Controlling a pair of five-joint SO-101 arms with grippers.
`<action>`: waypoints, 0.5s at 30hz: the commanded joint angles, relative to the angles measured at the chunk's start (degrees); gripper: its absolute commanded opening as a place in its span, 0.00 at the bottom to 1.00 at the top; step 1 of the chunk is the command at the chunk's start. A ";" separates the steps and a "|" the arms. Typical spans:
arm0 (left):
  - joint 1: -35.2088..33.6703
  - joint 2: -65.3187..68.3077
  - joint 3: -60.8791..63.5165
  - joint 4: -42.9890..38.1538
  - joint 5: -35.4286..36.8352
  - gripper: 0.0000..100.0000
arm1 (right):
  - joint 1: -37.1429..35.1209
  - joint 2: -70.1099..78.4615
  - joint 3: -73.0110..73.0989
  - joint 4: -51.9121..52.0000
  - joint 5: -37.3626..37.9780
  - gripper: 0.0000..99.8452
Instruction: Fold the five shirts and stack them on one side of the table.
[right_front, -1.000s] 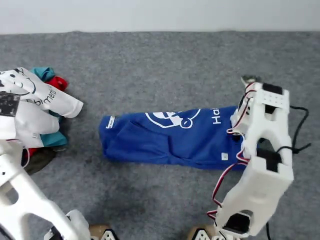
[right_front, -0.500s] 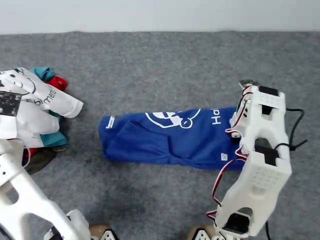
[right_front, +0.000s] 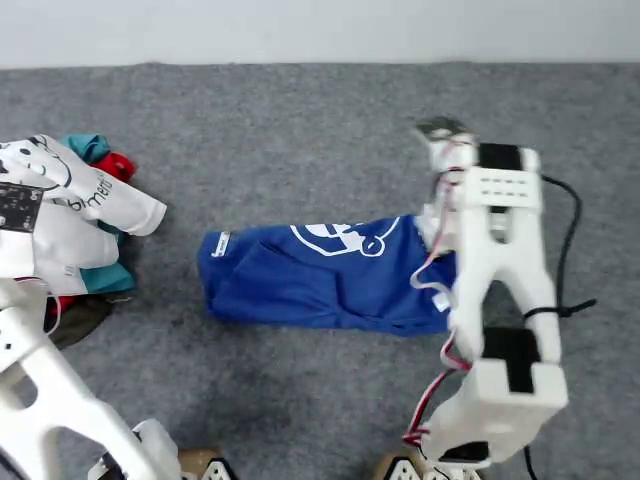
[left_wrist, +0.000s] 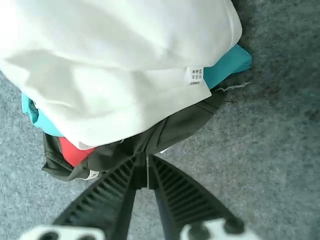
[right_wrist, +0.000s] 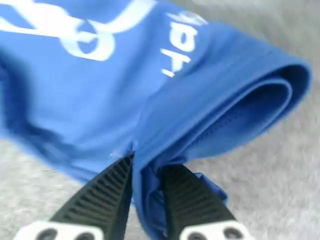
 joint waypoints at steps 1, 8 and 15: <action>0.26 -2.20 -2.51 0.62 -0.26 0.02 | -8.40 -6.46 -0.88 0.31 0.53 0.01; 0.53 -2.20 -2.51 0.18 3.69 0.02 | -21.58 -6.73 -0.97 -6.64 -0.26 0.01; 0.53 -2.20 -2.51 0.18 4.13 0.02 | -30.46 -4.53 -0.88 -14.37 -0.70 0.01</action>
